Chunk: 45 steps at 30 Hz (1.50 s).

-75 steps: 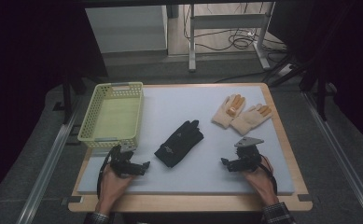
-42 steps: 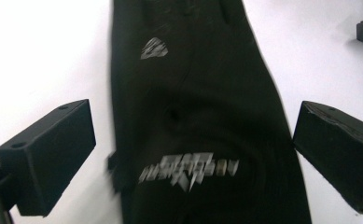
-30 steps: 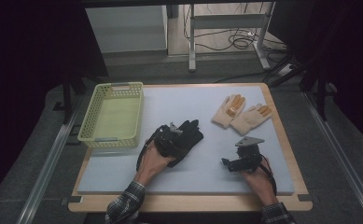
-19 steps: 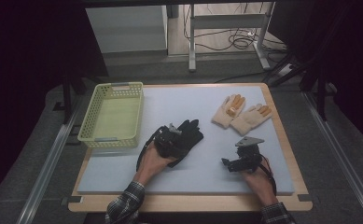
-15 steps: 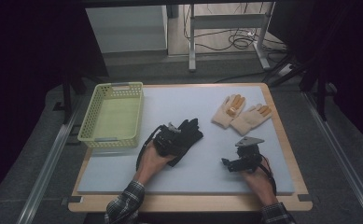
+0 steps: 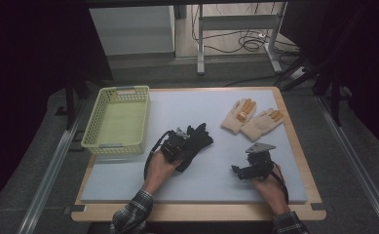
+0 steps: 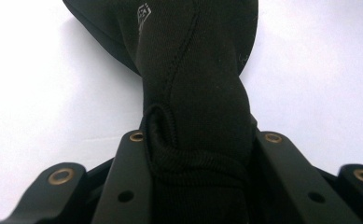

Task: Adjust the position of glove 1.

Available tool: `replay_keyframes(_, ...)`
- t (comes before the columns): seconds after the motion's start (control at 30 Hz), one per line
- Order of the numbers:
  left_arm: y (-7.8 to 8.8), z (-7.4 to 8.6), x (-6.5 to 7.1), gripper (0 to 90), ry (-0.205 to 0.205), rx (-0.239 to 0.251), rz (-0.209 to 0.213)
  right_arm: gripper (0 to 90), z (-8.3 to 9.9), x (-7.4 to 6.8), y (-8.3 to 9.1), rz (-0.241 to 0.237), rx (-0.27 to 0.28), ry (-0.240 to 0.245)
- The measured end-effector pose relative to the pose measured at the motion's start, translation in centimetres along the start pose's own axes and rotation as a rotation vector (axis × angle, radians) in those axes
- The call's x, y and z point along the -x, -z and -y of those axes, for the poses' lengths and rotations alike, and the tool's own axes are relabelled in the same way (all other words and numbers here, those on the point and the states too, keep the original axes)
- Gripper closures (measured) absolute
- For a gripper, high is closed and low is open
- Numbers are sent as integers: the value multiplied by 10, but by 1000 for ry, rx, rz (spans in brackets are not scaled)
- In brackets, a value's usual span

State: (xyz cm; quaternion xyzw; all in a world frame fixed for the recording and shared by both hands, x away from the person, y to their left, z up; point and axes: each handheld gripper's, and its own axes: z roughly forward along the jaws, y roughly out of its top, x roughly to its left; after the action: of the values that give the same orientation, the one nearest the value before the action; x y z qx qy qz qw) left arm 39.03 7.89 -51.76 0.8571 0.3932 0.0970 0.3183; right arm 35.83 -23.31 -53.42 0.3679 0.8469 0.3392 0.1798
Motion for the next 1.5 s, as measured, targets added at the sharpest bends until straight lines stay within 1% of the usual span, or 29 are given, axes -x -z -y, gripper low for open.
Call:
replay_keyframes(0.03, 1, -1, 0, 706, 7, 8, -3, 44, 0, 0, 0, 0, 0, 0)
replay_keyframes(0.17, 12, -10, -2, 705, 7, 31, -14, 44, 0, 0, 0, 0, 0, -2)
replay_keyframes(0.3, 24, -19, -6, 701, 15, 43, -38, 44, 0, 0, 0, -1, 1, 0)
replay_keyframes(0.43, 39, -27, -14, 698, 27, 58, -69, 44, 0, 0, 0, 0, 1, -1)
replay_keyframes(0.5, 48, -30, -20, 696, 36, 69, -90, 44, 0, 0, 0, 0, 1, 0)
replay_keyframes(0.63, 68, -36, -31, 694, 46, 87, -145, 44, 0, 0, 0, 0, 1, 0)
replay_keyframes(0.73, 82, -39, -43, 693, 64, 92, -184, 44, 0, 0, 0, 0, 1, 1)
replay_keyframes(0.8, 92, -39, -54, 692, 89, 100, -206, 44, 0, 0, 0, -1, 1, 0)
replay_keyframes(0.97, 112, -33, -81, 688, 153, 123, -260, 44, 0, 0, 0, -1, 2, 2)
replay_keyframes(1.1, 125, -23, -103, 685, 190, 128, -296, 44, 0, 0, 0, 0, 2, 2)
replay_keyframes(1.17, 130, -17, -112, 684, 206, 126, -318, 44, 0, 0, 0, 0, 2, 2)
replay_keyframes(1.2, 133, -14, -118, 684, 218, 124, -333, 44, 0, 0, 0, 0, 2, 3)
replay_keyframes(1.33, 141, -2, -137, 683, 259, 125, -369, 44, 0, 0, 0, -1, 4, 1)
replay_keyframes(1.4, 144, 6, -148, 682, 281, 122, -387, 44, 0, 0, 0, -1, 4, 1)
replay_keyframes(1.5, 146, 15, -160, 681, 304, 119, -403, 43, 0, 0, 0, 0, 4, 1)
